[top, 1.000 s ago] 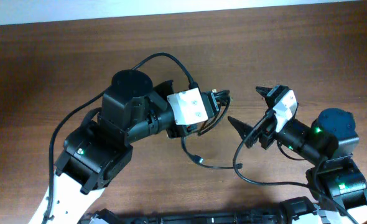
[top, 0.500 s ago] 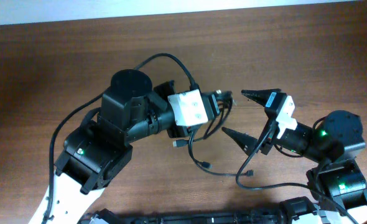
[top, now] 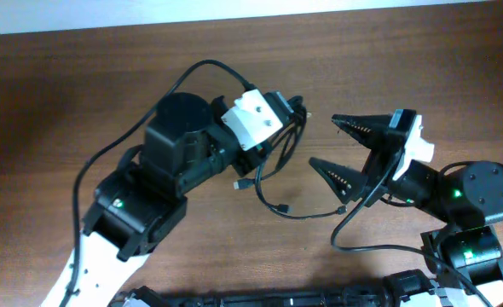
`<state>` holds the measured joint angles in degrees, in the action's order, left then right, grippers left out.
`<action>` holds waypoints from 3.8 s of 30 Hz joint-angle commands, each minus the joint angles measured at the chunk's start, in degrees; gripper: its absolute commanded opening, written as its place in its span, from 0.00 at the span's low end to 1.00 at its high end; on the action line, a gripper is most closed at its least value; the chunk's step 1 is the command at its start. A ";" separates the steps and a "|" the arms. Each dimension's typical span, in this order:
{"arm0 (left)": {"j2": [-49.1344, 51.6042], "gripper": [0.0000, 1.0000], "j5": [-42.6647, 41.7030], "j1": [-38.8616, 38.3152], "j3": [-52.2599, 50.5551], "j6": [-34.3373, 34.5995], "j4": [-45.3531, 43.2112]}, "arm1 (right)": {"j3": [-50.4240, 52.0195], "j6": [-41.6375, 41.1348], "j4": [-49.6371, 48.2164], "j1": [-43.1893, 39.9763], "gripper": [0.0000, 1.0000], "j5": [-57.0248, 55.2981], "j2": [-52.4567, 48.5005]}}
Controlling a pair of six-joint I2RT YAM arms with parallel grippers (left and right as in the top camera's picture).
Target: Untangle cables
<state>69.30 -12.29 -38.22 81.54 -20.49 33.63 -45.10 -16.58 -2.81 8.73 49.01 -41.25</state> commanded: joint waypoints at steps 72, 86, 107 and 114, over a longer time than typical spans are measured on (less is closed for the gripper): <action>-1.88 0.00 23.76 -5.14 0.92 4.46 5.11 | -0.15 -19.32 -8.15 -4.31 0.04 1.84 -10.78; -1.77 0.00 11.10 -5.14 0.92 4.13 6.58 | -0.15 -25.97 -16.11 -17.38 0.04 1.81 -3.23; 2.60 0.00 -8.52 -5.68 0.92 -0.22 8.90 | -0.13 -27.04 -20.22 -17.49 0.04 -1.79 -3.23; 2.58 0.00 -5.53 -5.64 0.92 -0.59 8.90 | -0.13 -27.02 -19.69 -17.49 0.04 -4.70 -3.26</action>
<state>72.01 -18.92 -43.59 81.56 -20.18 42.72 -45.06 -43.35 -22.57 -8.23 46.70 -45.04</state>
